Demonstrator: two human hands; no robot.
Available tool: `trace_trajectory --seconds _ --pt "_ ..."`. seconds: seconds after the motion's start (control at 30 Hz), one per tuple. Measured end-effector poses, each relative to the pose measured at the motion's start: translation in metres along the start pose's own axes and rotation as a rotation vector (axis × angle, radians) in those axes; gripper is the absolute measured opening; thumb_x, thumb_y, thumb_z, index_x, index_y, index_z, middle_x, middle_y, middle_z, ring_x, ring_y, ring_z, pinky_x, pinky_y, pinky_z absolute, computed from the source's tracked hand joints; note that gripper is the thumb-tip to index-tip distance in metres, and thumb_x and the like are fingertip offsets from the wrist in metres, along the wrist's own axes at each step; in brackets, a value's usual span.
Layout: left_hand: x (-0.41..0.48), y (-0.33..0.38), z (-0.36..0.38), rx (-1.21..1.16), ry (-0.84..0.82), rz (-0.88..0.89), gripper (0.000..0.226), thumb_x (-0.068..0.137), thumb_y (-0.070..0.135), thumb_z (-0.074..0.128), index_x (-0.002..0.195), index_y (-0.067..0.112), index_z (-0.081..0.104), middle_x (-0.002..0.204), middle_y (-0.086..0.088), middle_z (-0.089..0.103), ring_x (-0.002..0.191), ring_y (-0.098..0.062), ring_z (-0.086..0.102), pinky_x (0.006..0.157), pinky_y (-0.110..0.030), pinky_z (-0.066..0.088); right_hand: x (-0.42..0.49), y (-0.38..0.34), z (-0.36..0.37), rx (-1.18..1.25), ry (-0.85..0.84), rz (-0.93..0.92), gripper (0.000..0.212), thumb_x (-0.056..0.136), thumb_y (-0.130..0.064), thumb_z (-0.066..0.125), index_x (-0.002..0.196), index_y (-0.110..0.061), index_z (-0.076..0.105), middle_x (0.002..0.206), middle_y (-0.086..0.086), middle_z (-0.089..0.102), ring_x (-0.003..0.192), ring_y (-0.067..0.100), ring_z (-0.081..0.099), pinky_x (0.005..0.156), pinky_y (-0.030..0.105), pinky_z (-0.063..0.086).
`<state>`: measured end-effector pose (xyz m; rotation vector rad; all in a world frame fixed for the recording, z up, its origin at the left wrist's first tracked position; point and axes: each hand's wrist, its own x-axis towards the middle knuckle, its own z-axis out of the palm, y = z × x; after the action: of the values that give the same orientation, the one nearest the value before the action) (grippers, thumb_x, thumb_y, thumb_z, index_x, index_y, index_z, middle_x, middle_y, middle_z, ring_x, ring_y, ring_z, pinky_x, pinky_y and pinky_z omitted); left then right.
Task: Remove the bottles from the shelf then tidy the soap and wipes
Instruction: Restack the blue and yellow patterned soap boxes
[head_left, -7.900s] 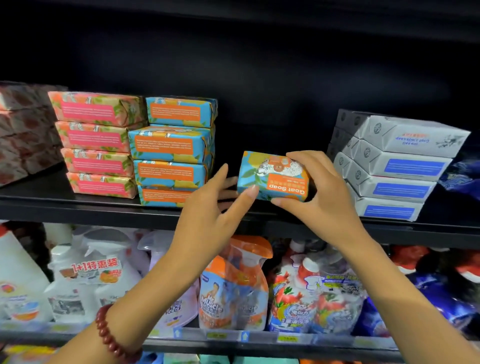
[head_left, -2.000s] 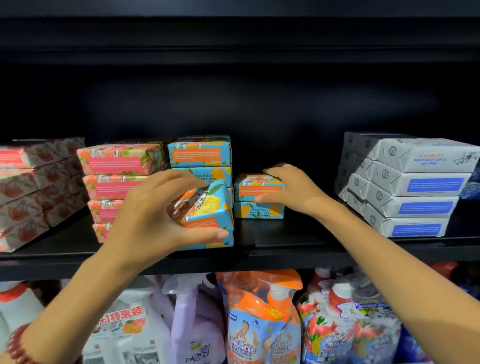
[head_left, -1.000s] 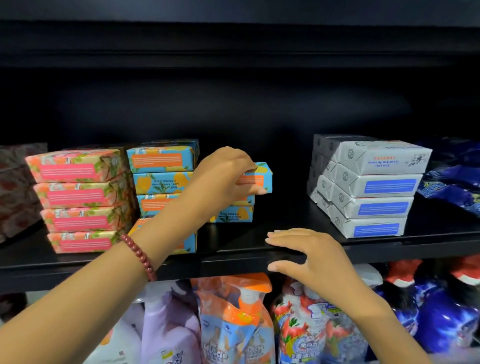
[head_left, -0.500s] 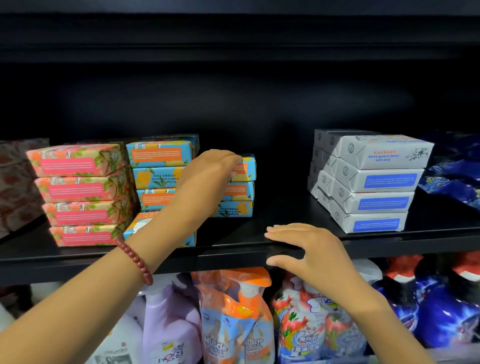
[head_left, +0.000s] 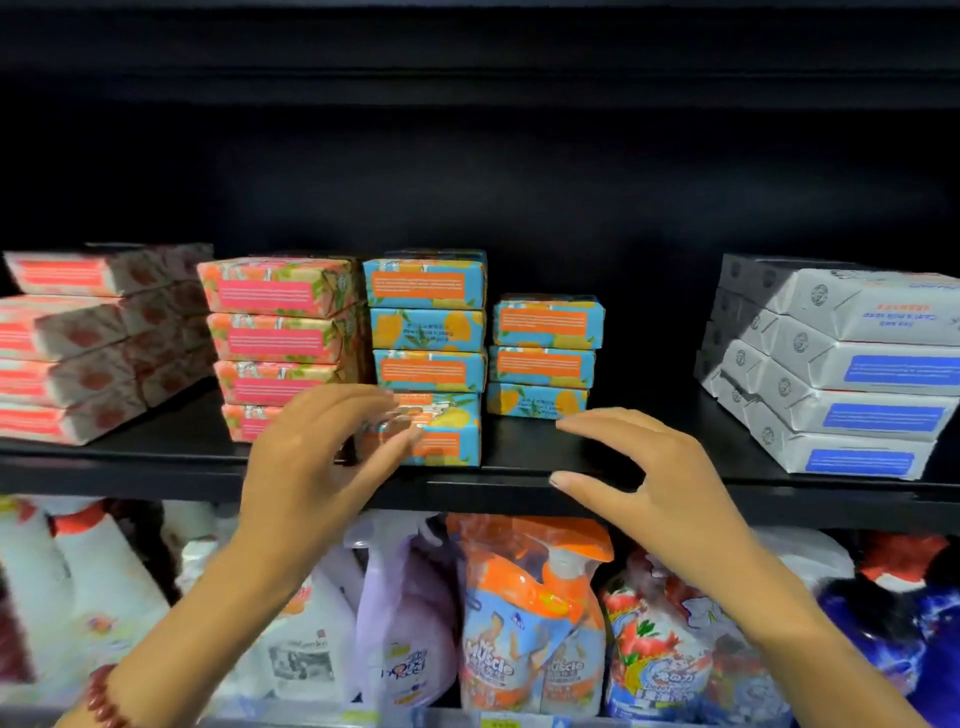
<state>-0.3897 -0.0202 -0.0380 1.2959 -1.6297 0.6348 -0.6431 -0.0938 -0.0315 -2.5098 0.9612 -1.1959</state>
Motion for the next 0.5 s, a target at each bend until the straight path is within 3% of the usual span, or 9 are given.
trace_trajectory --seconds 0.2,0.37,0.5 --pt "-0.039 -0.026 -0.007 0.015 -0.008 -0.164 0.047 0.081 0.048 0.060 0.099 0.006 0.070 0.097 -0.002 0.069 0.090 -0.020 0.064 0.079 -0.037 0.049 0.040 -0.031 0.044 -0.020 -0.129 -0.146 0.048 0.083 -0.035 0.069 0.126 -0.020 0.057 0.127 -0.010 0.054 0.111 -0.010 0.035 0.094 -0.002 0.021" --pt "-0.046 -0.034 -0.005 0.061 -0.005 -0.127 0.040 0.082 0.046 0.062 0.086 0.008 0.073 0.087 0.000 0.069 0.084 -0.016 0.062 0.077 -0.028 0.048 0.050 -0.039 0.073 -0.145 -0.207 -0.216 0.065 0.082 -0.054 0.061 0.135 -0.019 0.046 0.136 -0.006 0.045 0.126 0.007 0.031 0.103 0.020 0.026" --pt "-0.049 -0.039 -0.001 0.055 0.041 -0.098 0.038 0.082 0.045 0.064 0.086 0.008 0.073 0.088 0.000 0.069 0.085 -0.012 0.059 0.079 -0.021 0.046 0.050 -0.046 0.070 -0.168 -0.126 -0.171 0.056 0.072 -0.064 0.058 0.109 -0.022 0.052 0.111 -0.008 0.049 0.105 0.012 0.042 0.084 0.030 0.041"
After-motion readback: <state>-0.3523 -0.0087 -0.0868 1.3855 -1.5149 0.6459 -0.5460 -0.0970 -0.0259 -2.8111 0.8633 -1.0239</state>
